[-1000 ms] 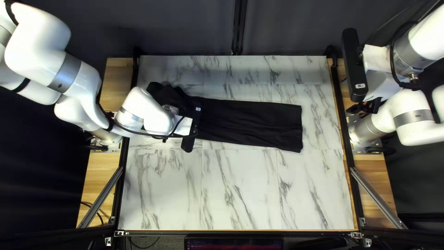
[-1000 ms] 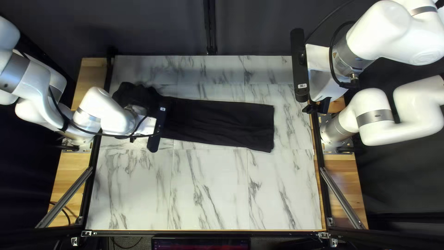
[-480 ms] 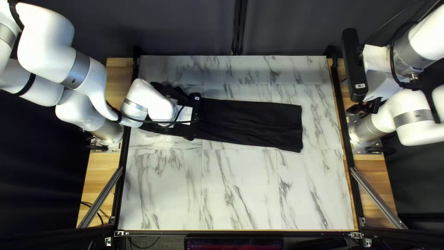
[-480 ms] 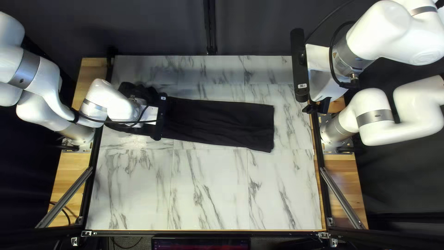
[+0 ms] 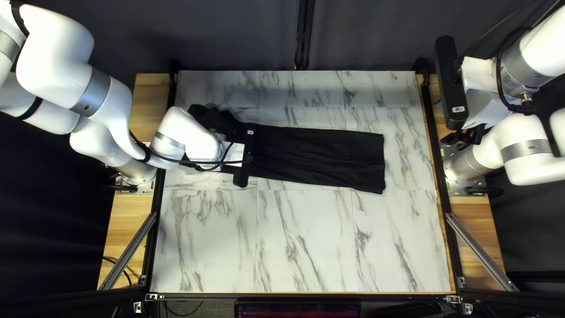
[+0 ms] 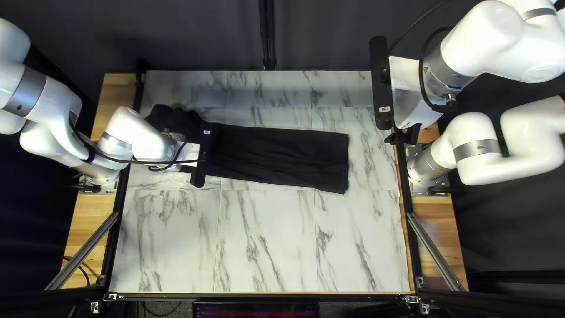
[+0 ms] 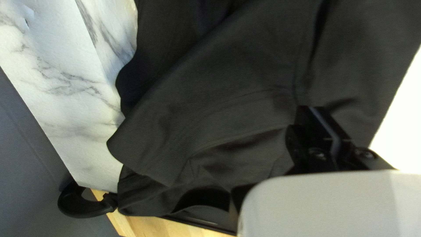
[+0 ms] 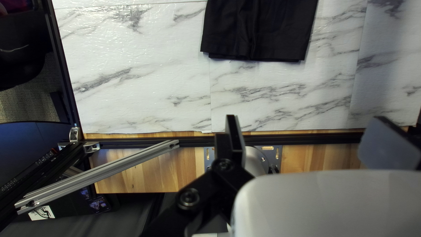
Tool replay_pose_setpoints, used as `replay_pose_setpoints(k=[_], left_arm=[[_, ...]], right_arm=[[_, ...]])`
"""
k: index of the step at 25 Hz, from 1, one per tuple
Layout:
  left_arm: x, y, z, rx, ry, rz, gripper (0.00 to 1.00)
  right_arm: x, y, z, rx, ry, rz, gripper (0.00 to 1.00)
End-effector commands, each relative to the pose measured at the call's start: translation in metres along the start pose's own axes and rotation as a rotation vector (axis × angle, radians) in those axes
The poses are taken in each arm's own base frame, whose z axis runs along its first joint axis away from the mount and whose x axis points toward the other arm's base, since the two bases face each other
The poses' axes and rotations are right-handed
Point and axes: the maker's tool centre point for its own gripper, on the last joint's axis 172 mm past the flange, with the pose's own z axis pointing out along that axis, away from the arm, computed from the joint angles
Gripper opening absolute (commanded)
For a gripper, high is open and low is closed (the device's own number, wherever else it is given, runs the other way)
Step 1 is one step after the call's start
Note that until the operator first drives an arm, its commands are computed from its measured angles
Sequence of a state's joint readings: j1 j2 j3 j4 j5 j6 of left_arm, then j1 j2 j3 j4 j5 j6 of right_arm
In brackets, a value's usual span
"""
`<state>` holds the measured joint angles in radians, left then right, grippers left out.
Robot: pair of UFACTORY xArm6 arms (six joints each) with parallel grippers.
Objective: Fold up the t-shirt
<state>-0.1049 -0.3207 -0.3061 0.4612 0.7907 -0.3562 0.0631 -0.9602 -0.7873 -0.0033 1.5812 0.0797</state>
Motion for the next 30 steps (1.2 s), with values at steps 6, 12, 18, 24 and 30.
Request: replay_pose_setpoints(k=[6, 12, 18, 24, 30], left_arm=[[0.001, 0.005, 0.008, -0.015, 0.01, -0.007, 1.0], [-0.002, 0.003, 0.011, -0.024, 0.012, -0.011, 1.0], [-0.01, -0.012, 0.02, -0.027, 0.002, -0.021, 0.49], [-0.01, -0.015, 0.022, -0.033, 0.003, -0.024, 0.05], [-0.005, -0.012, 0.021, -0.037, 0.011, -0.025, 0.01]], right_arm=[[0.0, 0.0, 0.0, 0.0, 0.0, 0.0, 1.0], [0.0, 0.0, 0.0, 0.0, 0.0, 0.0, 1.0], [0.0, 0.0, 0.0, 0.0, 0.0, 0.0, 1.0], [0.0, 0.0, 0.0, 0.0, 0.0, 0.0, 1.0], [0.0, 0.0, 0.0, 0.0, 0.0, 0.0, 1.0]])
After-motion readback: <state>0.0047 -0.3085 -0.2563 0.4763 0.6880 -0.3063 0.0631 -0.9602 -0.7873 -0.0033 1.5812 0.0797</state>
